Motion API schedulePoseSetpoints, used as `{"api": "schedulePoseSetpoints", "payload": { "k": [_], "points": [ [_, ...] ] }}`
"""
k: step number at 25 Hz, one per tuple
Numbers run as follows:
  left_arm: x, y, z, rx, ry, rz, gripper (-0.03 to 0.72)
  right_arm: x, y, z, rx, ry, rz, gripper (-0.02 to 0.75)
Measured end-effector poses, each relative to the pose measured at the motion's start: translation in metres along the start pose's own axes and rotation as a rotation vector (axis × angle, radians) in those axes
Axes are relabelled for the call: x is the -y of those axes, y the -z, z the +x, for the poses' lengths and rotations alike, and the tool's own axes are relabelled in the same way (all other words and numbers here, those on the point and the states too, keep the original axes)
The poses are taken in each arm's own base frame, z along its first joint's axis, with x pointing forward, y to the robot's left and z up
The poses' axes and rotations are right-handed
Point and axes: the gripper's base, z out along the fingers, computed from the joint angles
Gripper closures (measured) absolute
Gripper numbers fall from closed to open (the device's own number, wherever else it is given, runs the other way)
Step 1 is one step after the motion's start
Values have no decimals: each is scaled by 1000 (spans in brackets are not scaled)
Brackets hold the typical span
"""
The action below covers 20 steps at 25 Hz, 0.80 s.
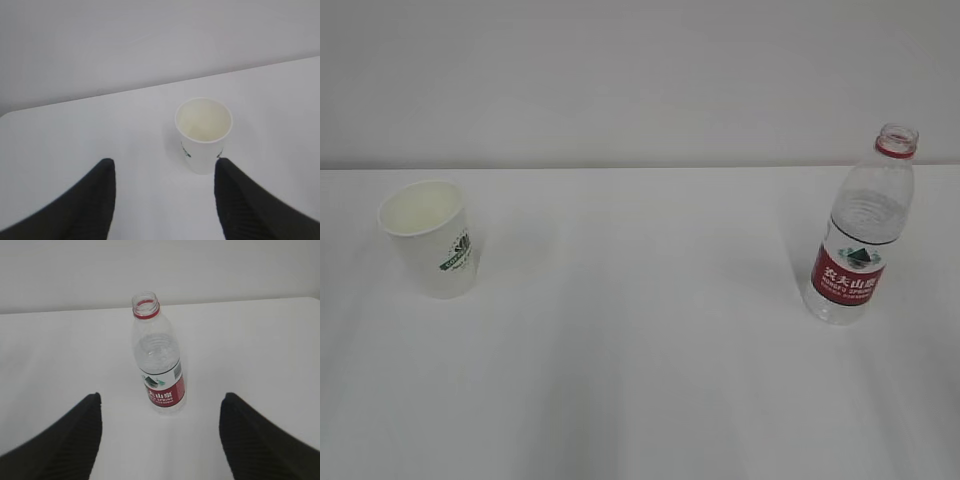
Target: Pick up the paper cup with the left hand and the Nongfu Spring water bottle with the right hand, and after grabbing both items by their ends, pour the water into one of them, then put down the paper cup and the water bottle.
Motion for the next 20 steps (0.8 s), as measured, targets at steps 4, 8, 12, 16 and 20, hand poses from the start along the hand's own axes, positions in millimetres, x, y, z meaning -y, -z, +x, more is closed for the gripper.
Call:
{"api": "schedulePoseSetpoints", "payload": {
  "k": [4, 8, 12, 16, 20],
  "points": [
    [1, -7, -10, 0, -32, 9, 228, 0, -5, -7, 32, 7, 2, 185],
    [4, -18, -23, 16, -47, 36, 228, 0, -12, -14, 60, 7, 4, 186],
    [8, -30, -31, 22, -62, 58, 224, 1, -18, -21, 79, 7, 7, 186],
    [12, -43, -29, -5, -72, 76, 218, 1, -25, -25, 79, 57, 11, 186],
    [14, -53, -30, -3, -74, 82, 215, 1, -29, -32, 89, 90, 14, 186]
  ]
}}
